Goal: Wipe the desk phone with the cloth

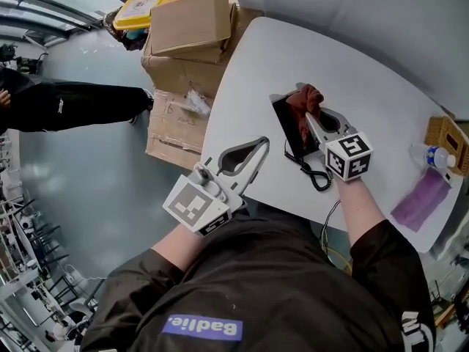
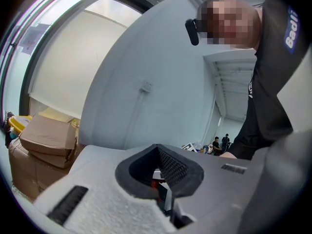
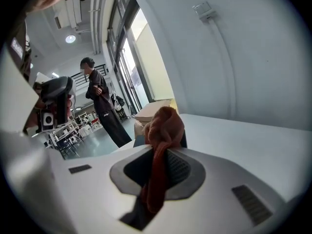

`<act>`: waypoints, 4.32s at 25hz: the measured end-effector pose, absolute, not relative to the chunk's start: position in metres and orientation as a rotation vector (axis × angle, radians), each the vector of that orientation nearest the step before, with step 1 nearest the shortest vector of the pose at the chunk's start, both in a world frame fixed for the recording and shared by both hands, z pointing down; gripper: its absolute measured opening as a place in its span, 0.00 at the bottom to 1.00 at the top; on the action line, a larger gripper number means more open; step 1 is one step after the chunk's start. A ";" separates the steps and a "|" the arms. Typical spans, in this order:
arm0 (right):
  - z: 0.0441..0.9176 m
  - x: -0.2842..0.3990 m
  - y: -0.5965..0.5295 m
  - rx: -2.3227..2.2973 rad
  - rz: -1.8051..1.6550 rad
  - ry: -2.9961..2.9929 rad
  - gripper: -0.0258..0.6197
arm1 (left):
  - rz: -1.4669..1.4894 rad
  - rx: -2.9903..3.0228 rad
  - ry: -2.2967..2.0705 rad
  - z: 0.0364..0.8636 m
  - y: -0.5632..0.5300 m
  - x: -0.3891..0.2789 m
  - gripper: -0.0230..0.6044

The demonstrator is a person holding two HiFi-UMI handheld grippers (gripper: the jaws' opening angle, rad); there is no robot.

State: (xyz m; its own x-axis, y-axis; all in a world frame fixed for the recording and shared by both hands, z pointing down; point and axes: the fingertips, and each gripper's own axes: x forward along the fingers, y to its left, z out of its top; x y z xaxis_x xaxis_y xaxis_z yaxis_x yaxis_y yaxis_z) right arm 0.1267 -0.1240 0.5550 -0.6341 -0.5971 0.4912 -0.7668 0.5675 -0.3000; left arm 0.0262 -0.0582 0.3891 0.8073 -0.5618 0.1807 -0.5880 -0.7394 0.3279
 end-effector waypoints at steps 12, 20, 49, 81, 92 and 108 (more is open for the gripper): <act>0.589 0.163 -0.063 1.168 0.786 -2.374 0.12 | 0.100 2.660 -0.793 0.392 -0.042 0.044 0.06; 0.603 0.180 -0.026 1.211 0.823 -2.260 0.12 | 0.097 2.679 -0.730 0.390 -0.030 0.046 0.06; 0.563 0.079 -0.085 1.078 0.743 -2.436 0.12 | 0.063 2.600 -0.890 0.375 -0.033 -0.020 0.06; 0.515 0.130 -0.046 1.235 0.706 -2.349 0.12 | 0.046 2.712 -0.723 0.365 -0.029 0.004 0.06; 0.476 0.063 -0.139 1.152 0.592 -2.384 0.12 | 0.058 2.668 -0.756 0.367 -0.072 -0.036 0.06; 0.533 0.044 -0.211 0.969 0.495 -2.242 0.12 | 0.069 2.560 -0.881 0.395 -0.119 -0.060 0.06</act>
